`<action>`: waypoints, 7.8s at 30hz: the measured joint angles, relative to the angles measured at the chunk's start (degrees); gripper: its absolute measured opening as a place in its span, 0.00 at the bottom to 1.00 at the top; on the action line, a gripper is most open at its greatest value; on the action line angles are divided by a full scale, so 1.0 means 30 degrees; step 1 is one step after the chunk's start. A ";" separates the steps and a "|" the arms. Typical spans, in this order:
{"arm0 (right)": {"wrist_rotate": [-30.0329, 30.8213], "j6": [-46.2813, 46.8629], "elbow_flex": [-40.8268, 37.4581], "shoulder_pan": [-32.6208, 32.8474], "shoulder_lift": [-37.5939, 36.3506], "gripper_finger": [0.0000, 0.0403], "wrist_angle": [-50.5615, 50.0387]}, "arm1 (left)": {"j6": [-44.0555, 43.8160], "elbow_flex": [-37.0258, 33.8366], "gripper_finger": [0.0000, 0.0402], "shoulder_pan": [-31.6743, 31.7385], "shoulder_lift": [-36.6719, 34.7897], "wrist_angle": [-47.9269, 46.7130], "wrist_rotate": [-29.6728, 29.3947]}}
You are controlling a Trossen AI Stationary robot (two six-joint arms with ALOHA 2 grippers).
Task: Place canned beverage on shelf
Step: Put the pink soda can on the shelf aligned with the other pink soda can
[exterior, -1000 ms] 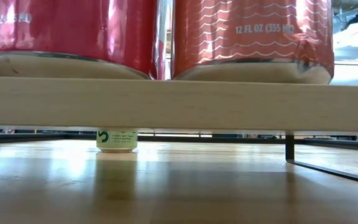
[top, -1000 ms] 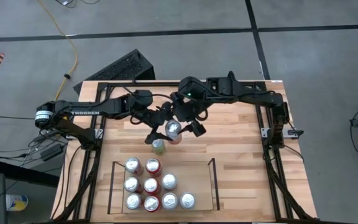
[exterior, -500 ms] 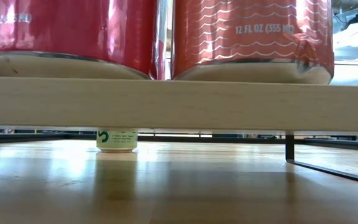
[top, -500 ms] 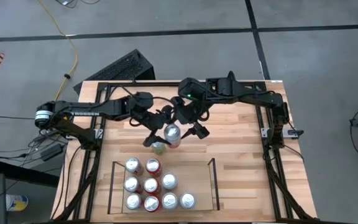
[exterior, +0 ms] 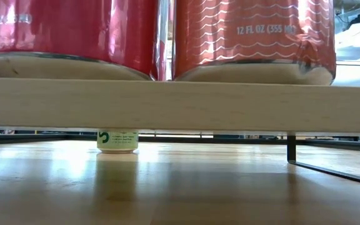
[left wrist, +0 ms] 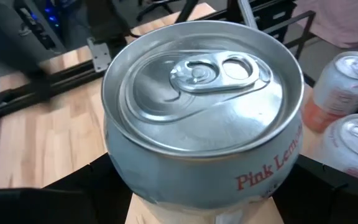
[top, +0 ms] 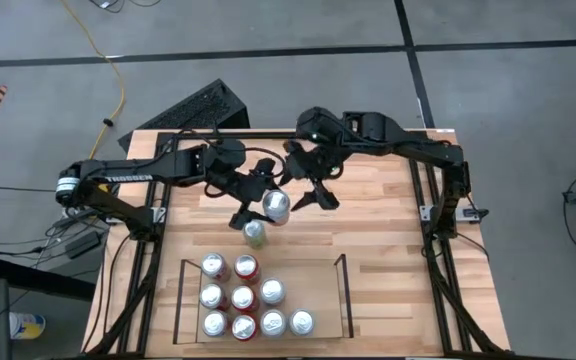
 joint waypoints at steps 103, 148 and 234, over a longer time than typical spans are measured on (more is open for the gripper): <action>-0.1118 0.6730 -1.0153 0.0880 -0.8266 0.81 1.3596 | -0.0105 0.3565 0.73 -0.0998 0.0522 -0.0147 -0.2536; 0.1879 0.4187 -1.0163 0.1446 -0.6069 0.94 1.2066 | -0.0099 0.3572 0.73 -0.1209 0.0551 -0.1089 -0.3033; 1.0330 1.0216 -1.2461 0.5487 -0.5670 0.42 1.0499 | 0.4006 0.3492 0.76 -0.1107 0.0849 -0.3169 -0.2967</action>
